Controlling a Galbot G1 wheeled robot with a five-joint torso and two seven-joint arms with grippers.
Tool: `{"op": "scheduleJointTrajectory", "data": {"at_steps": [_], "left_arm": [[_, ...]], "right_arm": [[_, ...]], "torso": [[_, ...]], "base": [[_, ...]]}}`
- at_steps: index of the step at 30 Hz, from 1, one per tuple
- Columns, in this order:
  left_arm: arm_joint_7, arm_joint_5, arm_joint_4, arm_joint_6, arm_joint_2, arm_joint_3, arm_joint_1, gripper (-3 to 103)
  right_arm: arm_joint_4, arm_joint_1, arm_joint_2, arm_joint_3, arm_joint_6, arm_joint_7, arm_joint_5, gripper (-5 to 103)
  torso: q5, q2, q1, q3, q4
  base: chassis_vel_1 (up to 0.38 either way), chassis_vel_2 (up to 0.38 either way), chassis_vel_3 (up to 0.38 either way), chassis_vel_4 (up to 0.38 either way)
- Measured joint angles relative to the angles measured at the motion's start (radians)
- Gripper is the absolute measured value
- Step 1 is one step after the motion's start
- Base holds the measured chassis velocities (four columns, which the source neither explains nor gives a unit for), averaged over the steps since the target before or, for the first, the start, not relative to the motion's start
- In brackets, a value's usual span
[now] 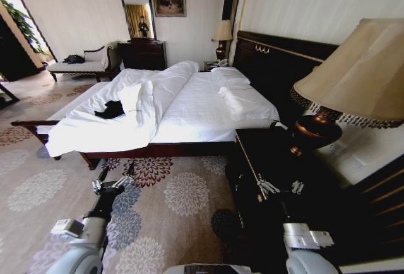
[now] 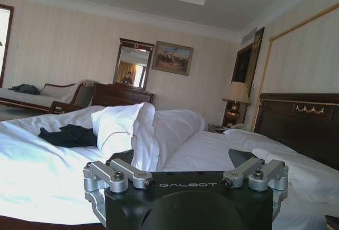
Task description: Fold the clothes on the bed.
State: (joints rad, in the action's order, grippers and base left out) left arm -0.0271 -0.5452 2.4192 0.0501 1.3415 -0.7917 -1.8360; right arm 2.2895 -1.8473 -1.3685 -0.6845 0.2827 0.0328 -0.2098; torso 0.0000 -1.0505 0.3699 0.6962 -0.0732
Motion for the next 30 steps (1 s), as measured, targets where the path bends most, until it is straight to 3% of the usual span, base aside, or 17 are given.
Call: {"op": "scheduleJointTrajectory", "data": {"at_steps": [30], "left_arm": [[-0.011, 0.003, 0.003, -0.004, 0.001, -0.005, -0.008, 100]], "right_arm": [[-0.004, -0.005, 0.007, 0.004, -0.021, -0.004, 0.034, 100]], "torso": [[0.0000, 0.000, 0.000, 0.000, 0.0000]], "base": [[0.000, 0.000, 0.000, 0.000]]}}
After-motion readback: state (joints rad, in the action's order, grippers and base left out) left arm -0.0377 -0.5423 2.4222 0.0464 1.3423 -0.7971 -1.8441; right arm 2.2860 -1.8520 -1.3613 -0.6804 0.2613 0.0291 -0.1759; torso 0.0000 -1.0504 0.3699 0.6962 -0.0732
